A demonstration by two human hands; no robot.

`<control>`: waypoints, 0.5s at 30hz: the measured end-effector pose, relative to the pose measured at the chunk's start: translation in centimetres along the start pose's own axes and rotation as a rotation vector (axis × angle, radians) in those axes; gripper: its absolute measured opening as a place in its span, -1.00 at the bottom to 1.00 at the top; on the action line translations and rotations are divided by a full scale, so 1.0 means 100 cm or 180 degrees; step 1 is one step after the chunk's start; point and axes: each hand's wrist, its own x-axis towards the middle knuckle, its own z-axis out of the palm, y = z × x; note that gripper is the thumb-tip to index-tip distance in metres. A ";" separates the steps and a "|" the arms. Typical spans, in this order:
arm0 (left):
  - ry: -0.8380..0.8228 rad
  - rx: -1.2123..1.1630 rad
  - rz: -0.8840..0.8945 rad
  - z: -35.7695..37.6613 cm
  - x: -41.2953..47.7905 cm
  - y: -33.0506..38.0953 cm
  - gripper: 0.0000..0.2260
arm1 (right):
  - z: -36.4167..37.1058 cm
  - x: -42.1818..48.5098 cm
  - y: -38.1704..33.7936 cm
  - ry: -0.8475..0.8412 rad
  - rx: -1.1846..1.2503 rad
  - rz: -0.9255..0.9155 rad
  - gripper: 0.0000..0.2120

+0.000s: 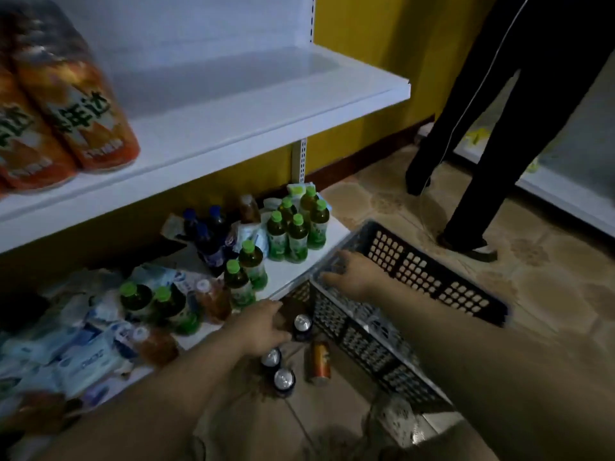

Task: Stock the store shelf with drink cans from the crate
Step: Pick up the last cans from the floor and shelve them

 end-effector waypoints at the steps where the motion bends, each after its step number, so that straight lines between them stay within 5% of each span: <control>1: -0.0067 -0.0024 -0.0002 0.011 0.013 -0.005 -0.26 | 0.014 0.008 0.006 -0.0109 -0.0029 0.0038 -0.33; 9: -0.0471 -0.0130 -0.0136 0.092 0.090 -0.047 -0.47 | 0.128 0.056 0.066 -0.0746 -0.0114 0.0417 -0.43; 15: -0.0623 -0.0037 -0.0131 0.139 0.141 -0.066 -0.43 | 0.206 0.098 0.117 -0.1068 0.0103 0.0715 -0.39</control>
